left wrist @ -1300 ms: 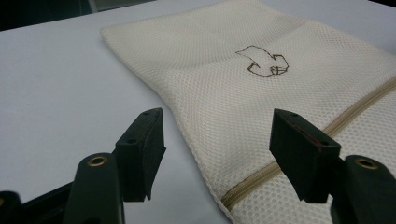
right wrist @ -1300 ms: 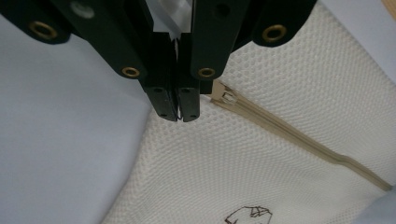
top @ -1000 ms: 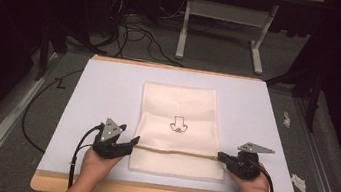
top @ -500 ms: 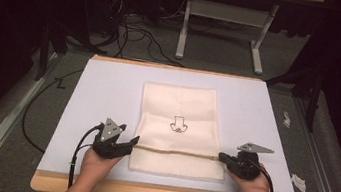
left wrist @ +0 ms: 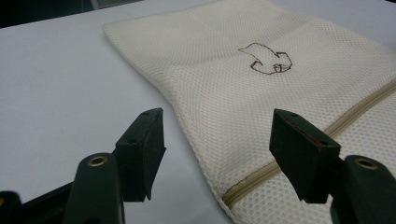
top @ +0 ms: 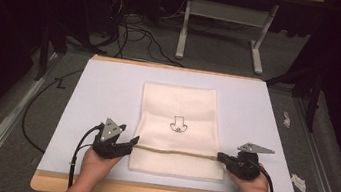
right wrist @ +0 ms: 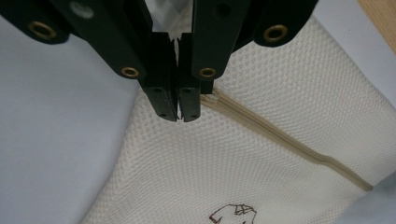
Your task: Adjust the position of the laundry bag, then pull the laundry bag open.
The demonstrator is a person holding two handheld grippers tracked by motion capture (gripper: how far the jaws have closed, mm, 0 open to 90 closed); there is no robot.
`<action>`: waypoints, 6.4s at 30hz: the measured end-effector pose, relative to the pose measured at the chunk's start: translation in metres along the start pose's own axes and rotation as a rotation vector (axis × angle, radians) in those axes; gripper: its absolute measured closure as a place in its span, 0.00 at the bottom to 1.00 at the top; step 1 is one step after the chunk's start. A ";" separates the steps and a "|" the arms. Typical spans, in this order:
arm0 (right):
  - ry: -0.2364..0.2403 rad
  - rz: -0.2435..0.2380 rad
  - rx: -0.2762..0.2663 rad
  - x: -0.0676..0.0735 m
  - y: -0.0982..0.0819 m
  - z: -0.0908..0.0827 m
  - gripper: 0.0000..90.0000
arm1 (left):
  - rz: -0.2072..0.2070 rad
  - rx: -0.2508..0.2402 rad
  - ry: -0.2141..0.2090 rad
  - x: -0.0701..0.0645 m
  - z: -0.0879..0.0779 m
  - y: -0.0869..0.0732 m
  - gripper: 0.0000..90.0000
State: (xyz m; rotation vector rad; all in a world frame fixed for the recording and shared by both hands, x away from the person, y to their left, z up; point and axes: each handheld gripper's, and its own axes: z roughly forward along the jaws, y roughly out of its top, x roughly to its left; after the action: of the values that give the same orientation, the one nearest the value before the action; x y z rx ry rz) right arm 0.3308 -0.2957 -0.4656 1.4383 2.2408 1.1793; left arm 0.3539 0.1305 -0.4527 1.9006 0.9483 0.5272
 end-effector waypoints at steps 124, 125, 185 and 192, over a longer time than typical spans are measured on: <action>0.010 -0.063 -0.136 0.008 0.012 -0.017 0.95 | 0.059 0.045 -0.395 -0.150 0.087 0.041 0.63; 0.011 -0.065 -0.139 0.007 0.013 -0.016 0.95 | 0.062 0.048 -0.394 -0.152 0.089 0.041 0.64; -0.006 -0.116 -0.149 0.016 0.016 -0.020 0.95 | 0.100 0.052 -0.313 -0.140 0.085 0.036 0.97; -0.008 -0.113 -0.145 0.018 0.014 -0.017 0.95 | 0.044 0.065 -0.330 -0.128 0.083 0.032 0.97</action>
State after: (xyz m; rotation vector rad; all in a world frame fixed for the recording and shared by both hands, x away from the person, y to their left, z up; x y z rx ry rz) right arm 0.3213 -0.2865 -0.4403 1.2432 2.1515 1.2671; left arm 0.3449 -0.0246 -0.4620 1.9931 0.7156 0.1998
